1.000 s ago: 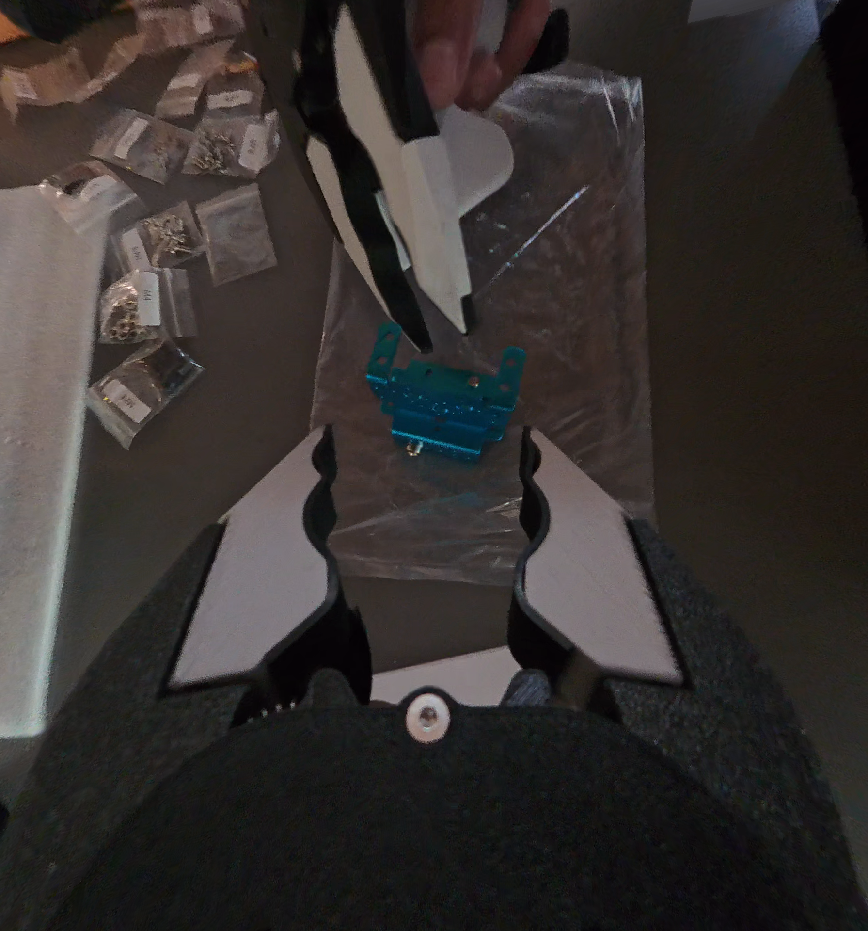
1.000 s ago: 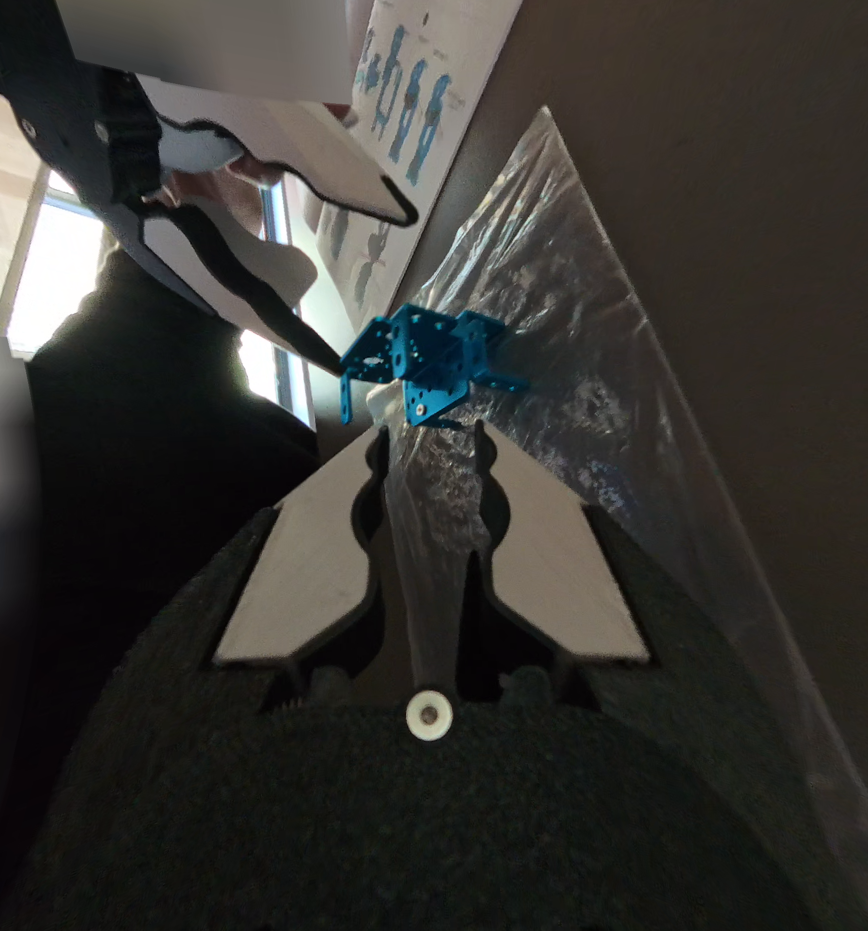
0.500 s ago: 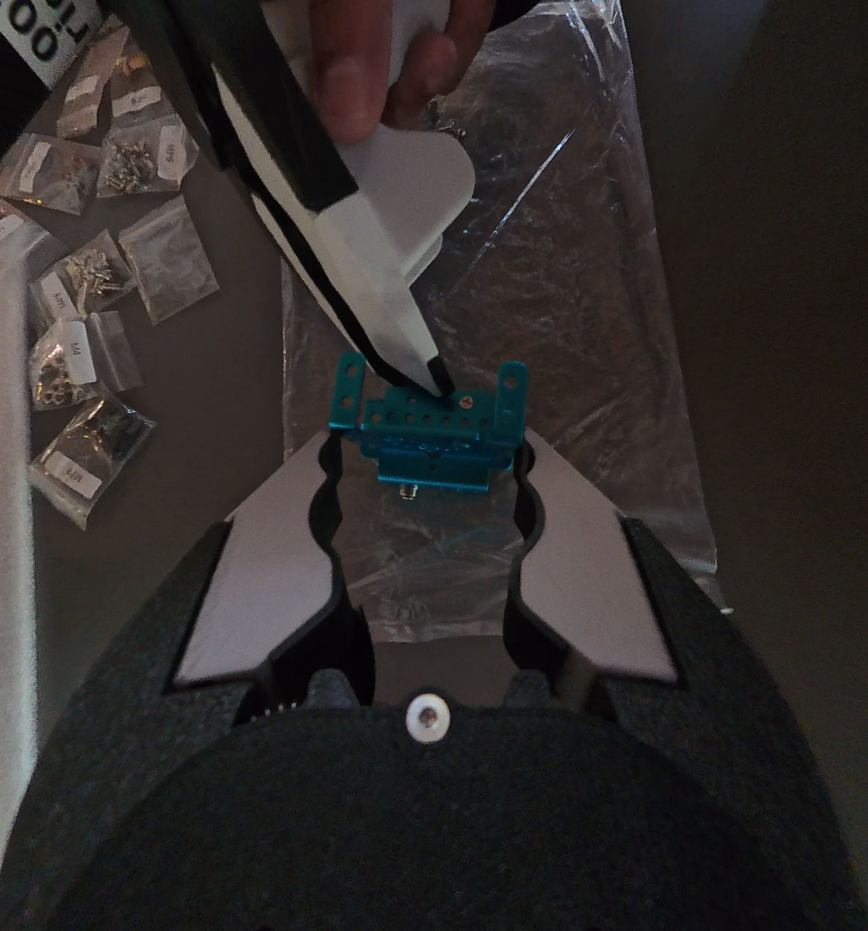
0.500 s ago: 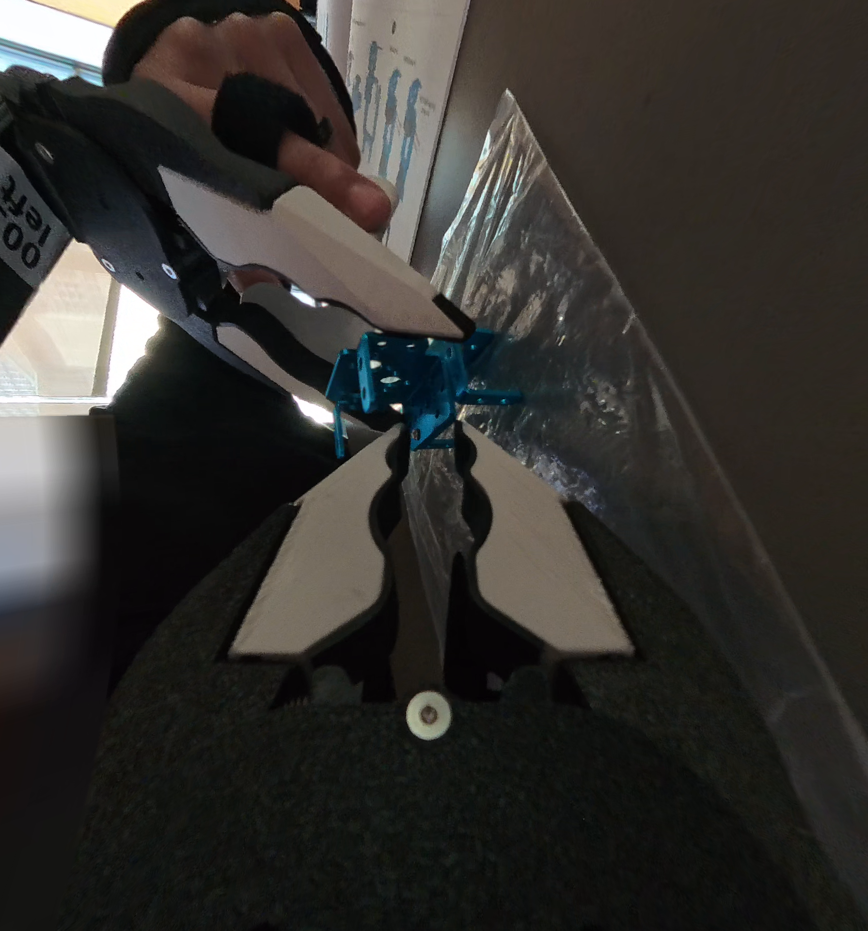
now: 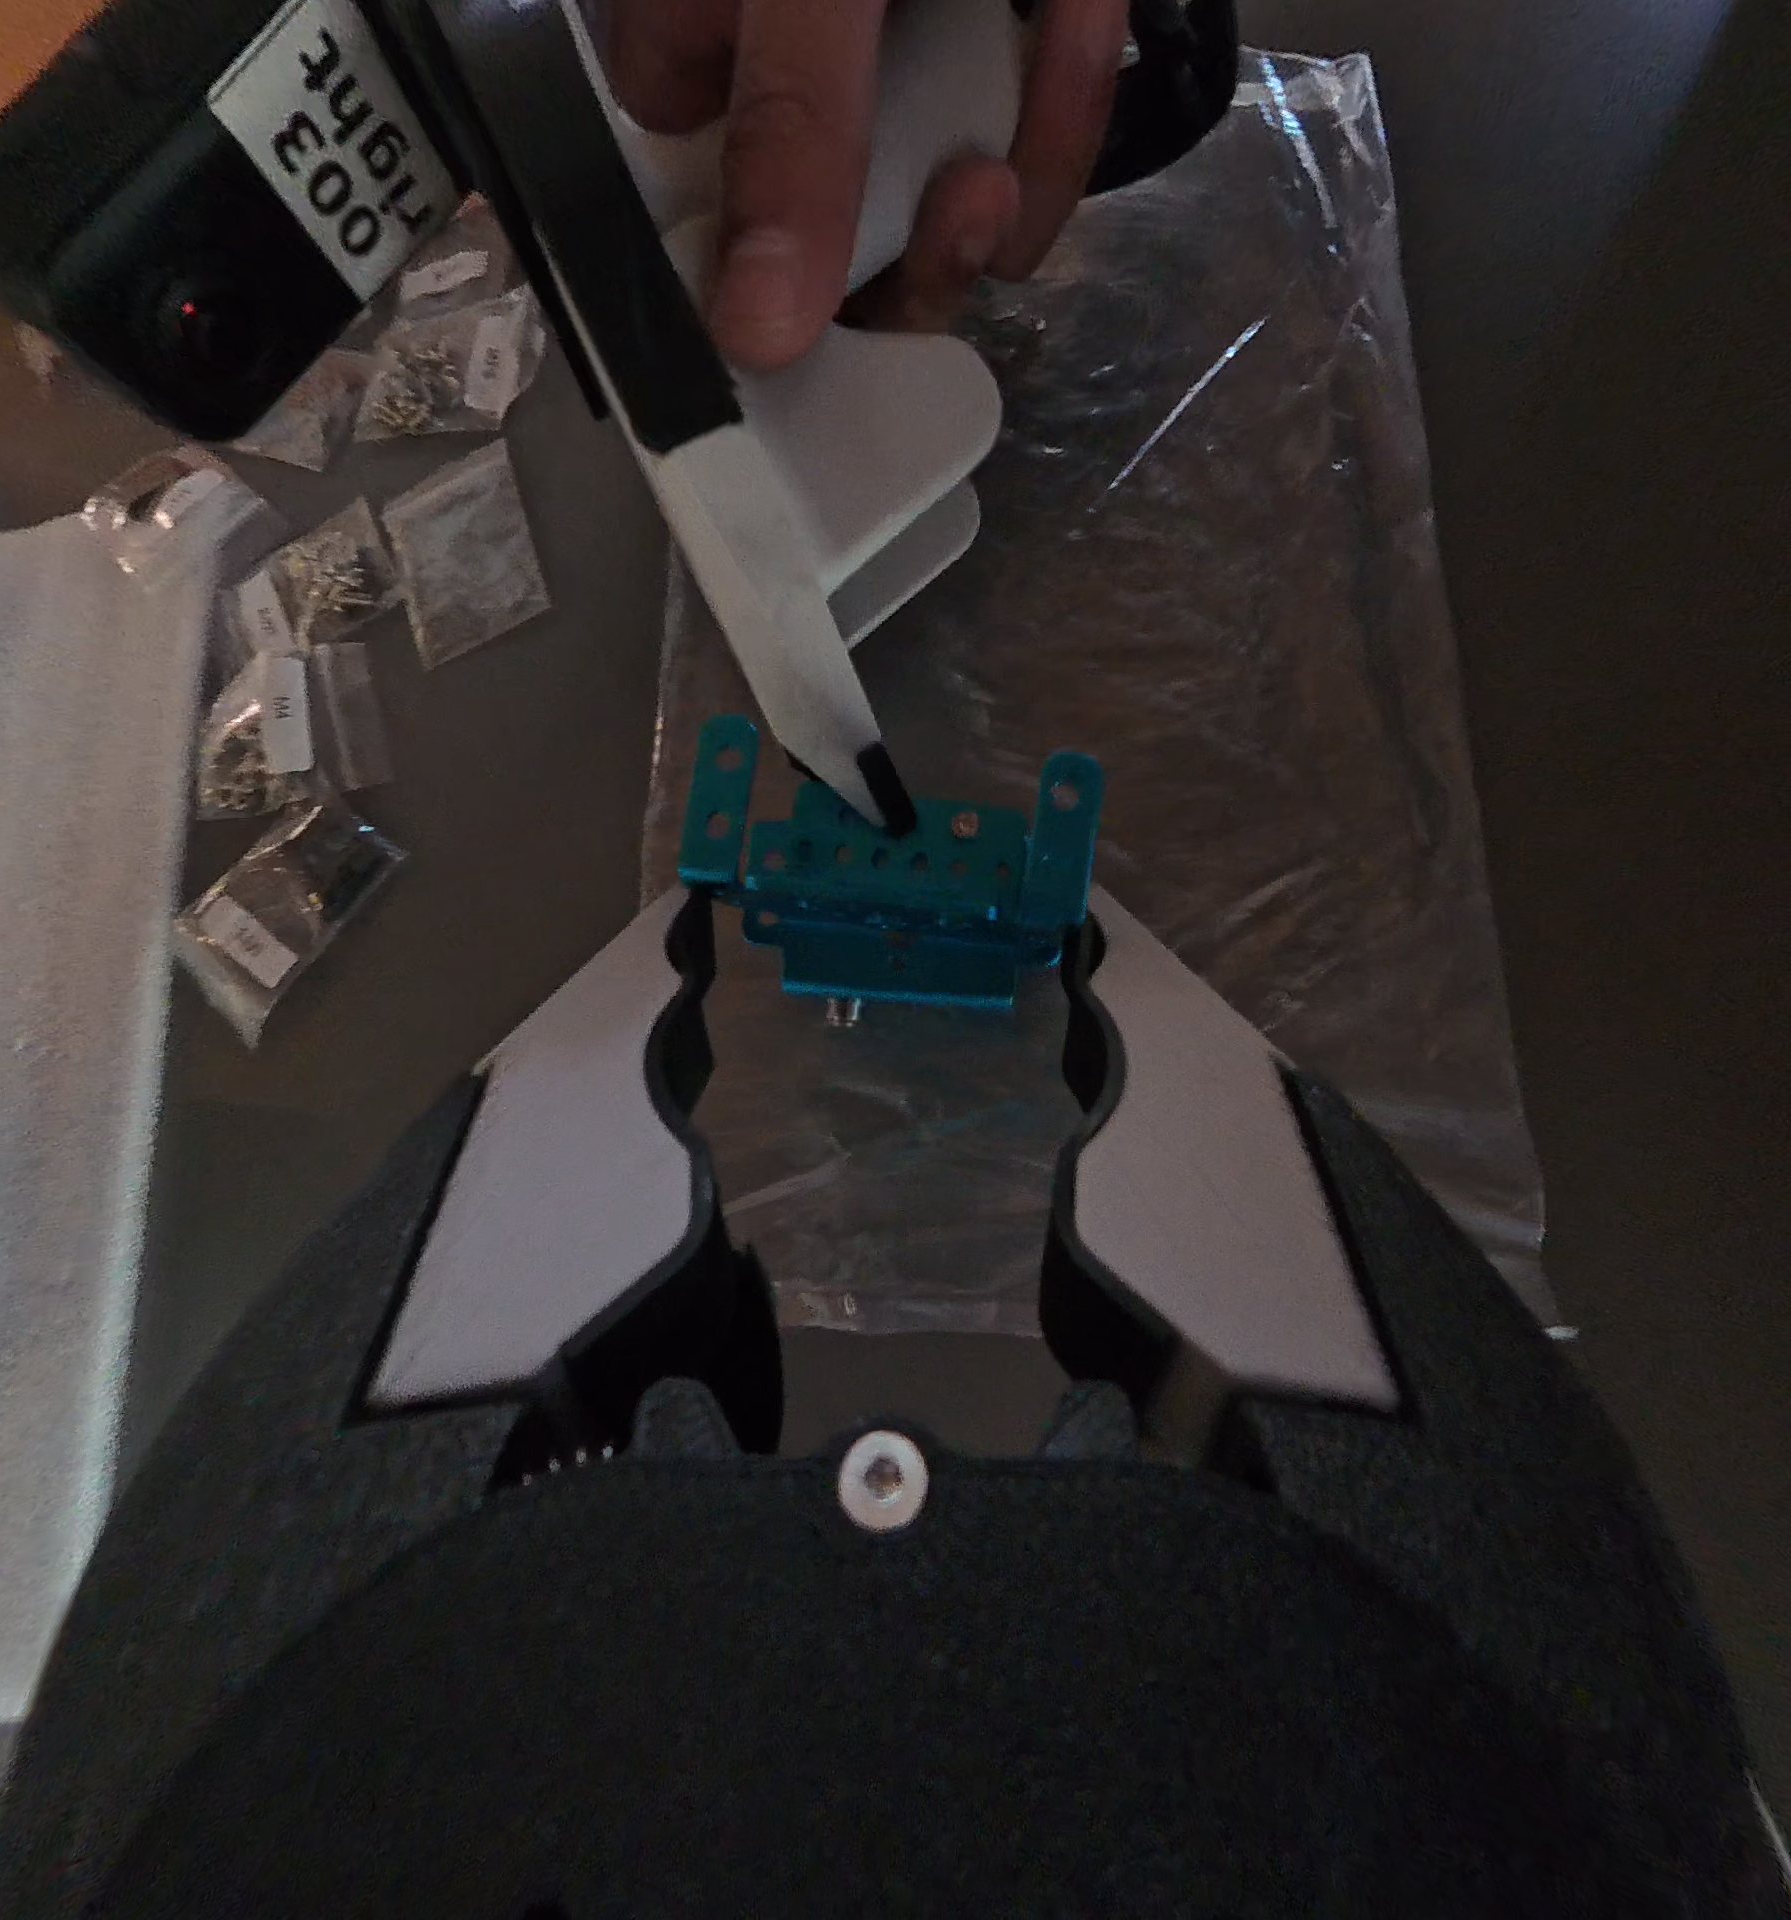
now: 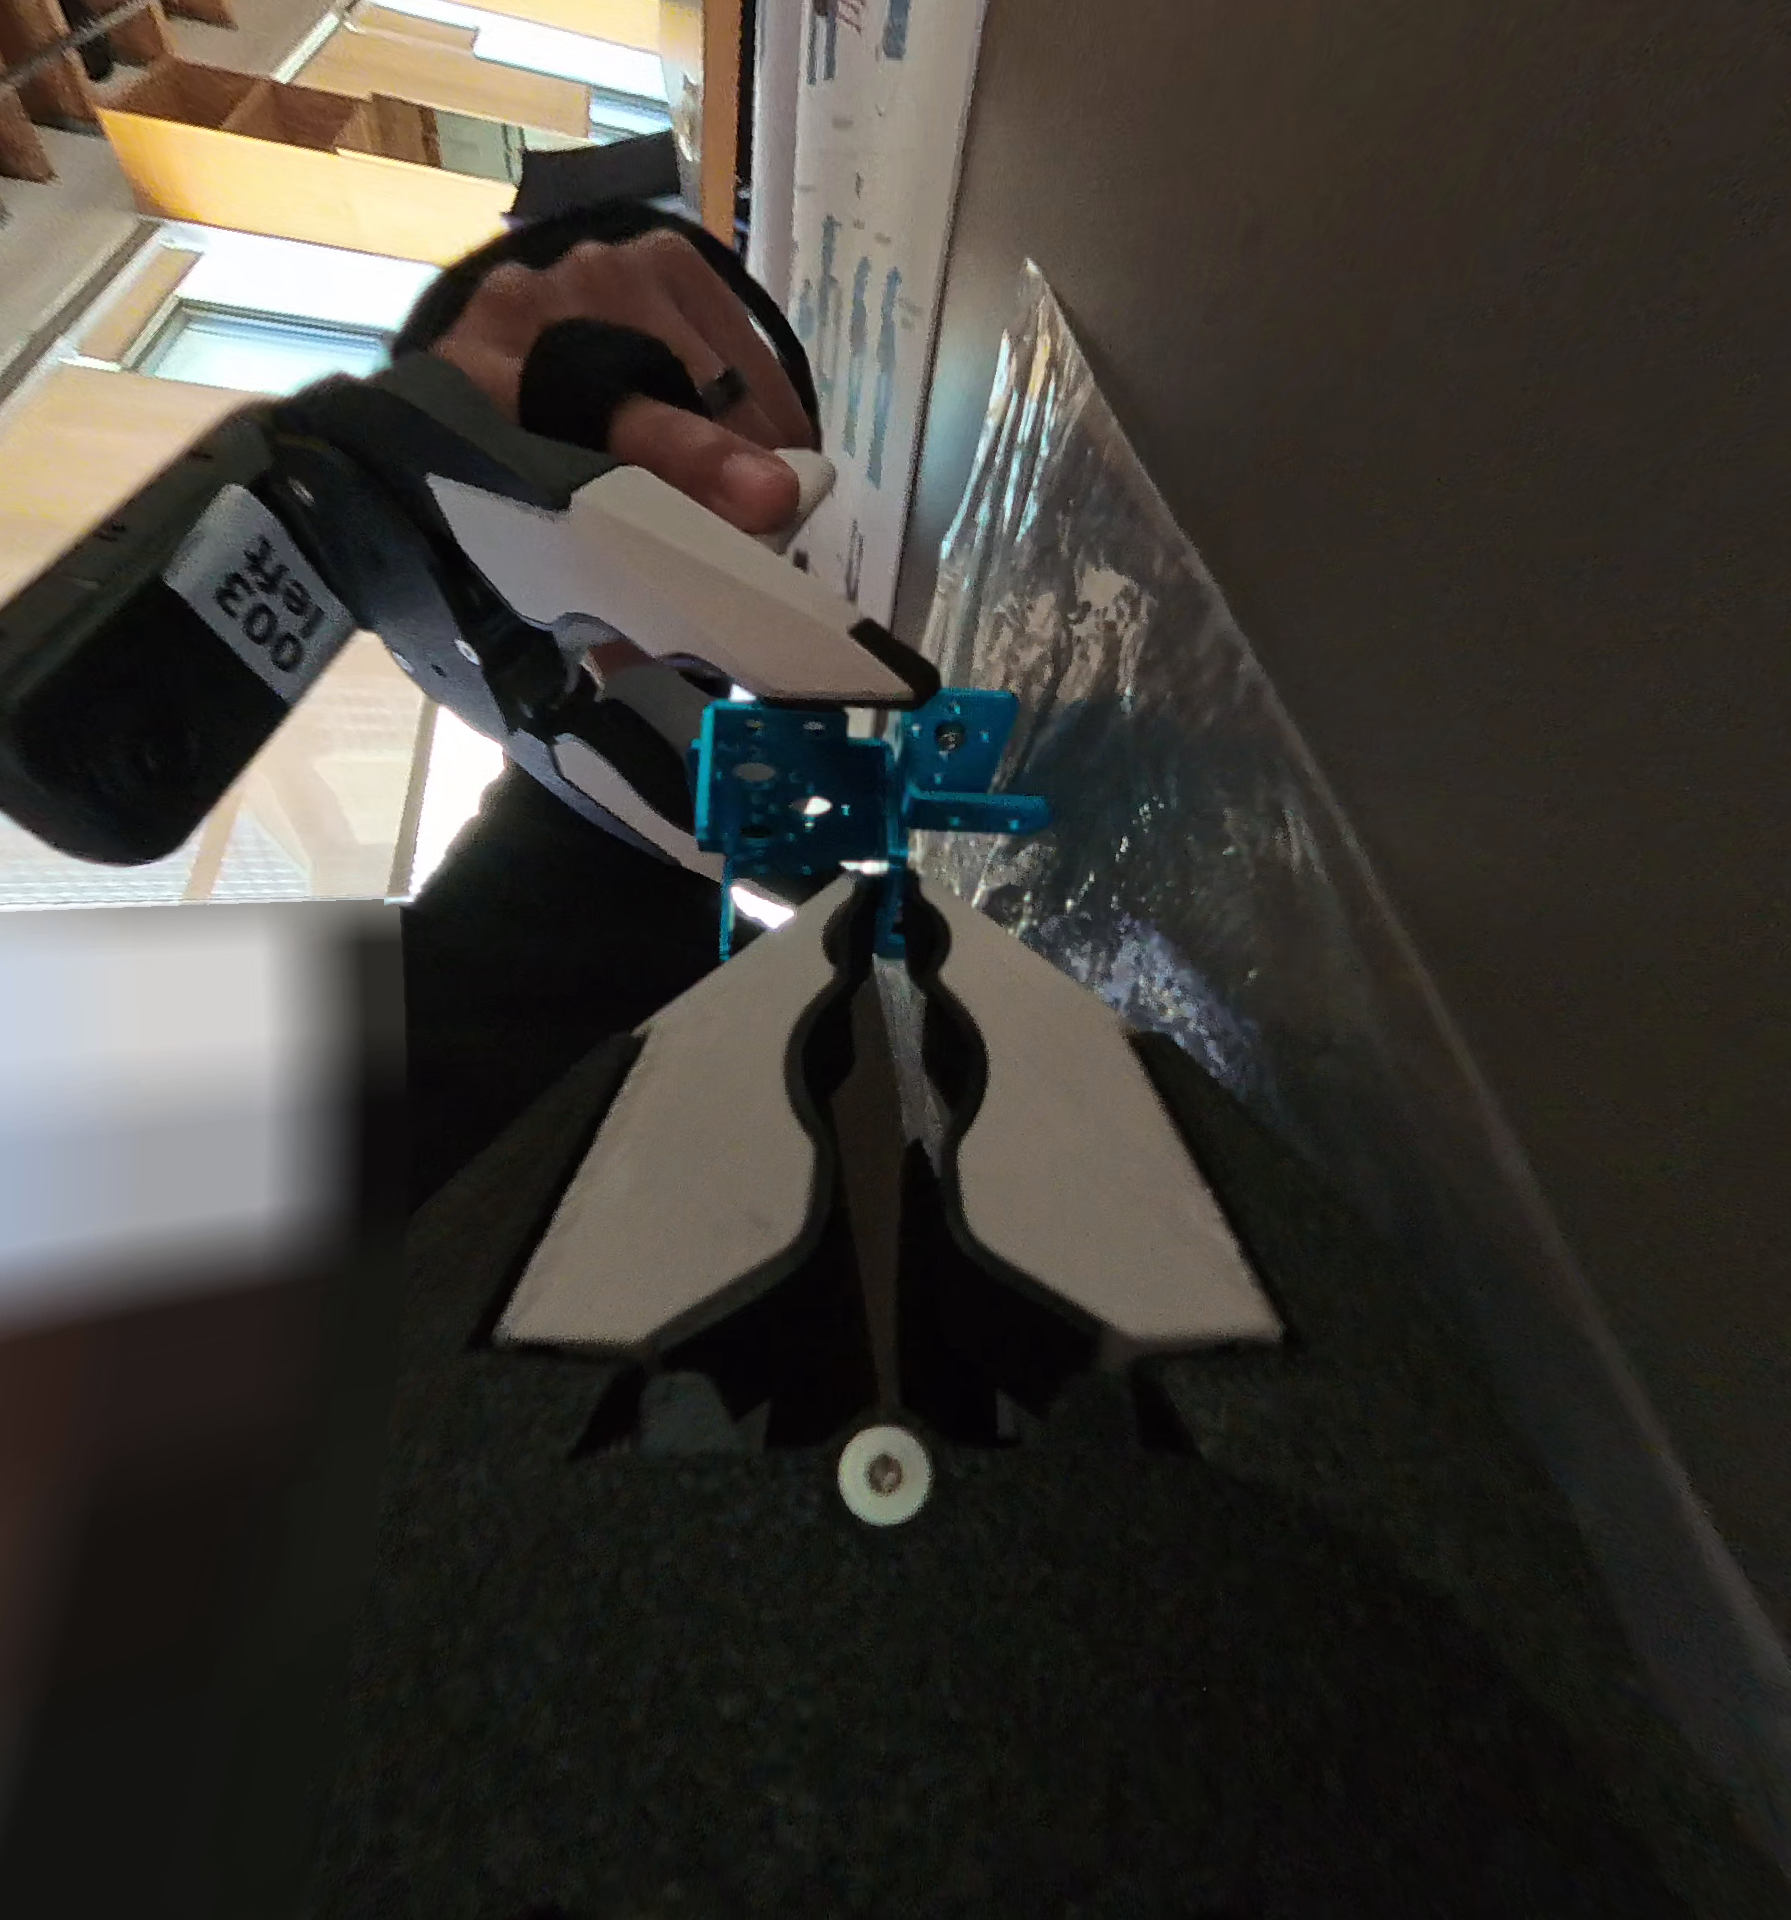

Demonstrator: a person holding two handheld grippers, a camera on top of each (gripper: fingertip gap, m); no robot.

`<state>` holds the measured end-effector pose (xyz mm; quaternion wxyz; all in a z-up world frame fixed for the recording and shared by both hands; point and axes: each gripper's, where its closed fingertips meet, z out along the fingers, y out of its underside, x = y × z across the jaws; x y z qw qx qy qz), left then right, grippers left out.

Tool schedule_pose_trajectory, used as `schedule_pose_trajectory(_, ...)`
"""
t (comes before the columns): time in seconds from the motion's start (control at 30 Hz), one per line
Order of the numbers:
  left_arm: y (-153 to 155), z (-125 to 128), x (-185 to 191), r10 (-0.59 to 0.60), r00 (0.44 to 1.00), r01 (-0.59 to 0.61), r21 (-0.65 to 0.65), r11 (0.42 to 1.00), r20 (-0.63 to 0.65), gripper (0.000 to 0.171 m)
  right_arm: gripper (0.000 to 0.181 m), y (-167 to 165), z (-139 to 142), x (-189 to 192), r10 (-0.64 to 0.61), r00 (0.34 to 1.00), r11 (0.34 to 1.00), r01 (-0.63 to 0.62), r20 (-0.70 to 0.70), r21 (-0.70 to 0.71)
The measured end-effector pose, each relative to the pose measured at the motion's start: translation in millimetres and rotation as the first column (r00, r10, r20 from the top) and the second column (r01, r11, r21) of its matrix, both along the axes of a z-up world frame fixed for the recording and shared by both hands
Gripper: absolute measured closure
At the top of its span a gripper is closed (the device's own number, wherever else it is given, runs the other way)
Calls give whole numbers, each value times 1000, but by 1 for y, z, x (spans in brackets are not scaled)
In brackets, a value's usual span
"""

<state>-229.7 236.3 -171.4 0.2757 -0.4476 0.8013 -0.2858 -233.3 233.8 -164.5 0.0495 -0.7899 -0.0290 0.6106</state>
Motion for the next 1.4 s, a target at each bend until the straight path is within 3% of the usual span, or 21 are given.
schedule_pose_trajectory(0.27, -2, 1, -2, 58, 998, -59, 31, 998, 37, 96, 179, -2, 11, 1, 50, 997, 999, -50, 61, 6)
schedule_pose_trajectory(0.4, -2, 7, -8, 80, 995, -78, -25, 997, 57, 93, 178, -4, 19, 9, 109, 971, 994, -113, 213, 7)
schedule_pose_trajectory(0.47, -1, 13, -11, 94, 993, -91, -51, 995, 75, 93, 178, -6, 22, 20, 170, 923, 984, -179, 345, -7)
schedule_pose_trajectory(0.53, 1, 20, -14, 115, 988, -109, -70, 992, 101, 96, 178, -10, 15, 42, 259, 780, 954, -298, 570, -27)
schedule_pose_trajectory(0.63, 1, 29, -14, 143, 980, -129, -107, 986, 137, 103, 178, -19, 11, 65, 369, 533, 898, -415, 762, -144)
schedule_pose_trajectory(0.73, 0, 31, -13, 161, 977, -140, -146, 979, 141, 105, 178, -27, 8, 65, 438, 345, 843, -480, 830, -245)
schedule_pose_trajectory(0.83, -1, 32, -15, 175, 975, -146, -191, 971, 140, 109, 177, -30, 2, 52, 472, 239, 807, -505, 848, -307)
schedule_pose_trajectory(1.03, -10, 36, -18, 169, 974, -138, -203, 969, 148, 110, 176, -24, -3, 36, 444, 231, 833, -463, 866, -304)
schedule_pose_trajectory(1.4, -30, 23, -15, 133, 980, -124, -71, 990, 148, 114, 175, -27, -4, 35, 340, 273, 890, -403, 900, -214)
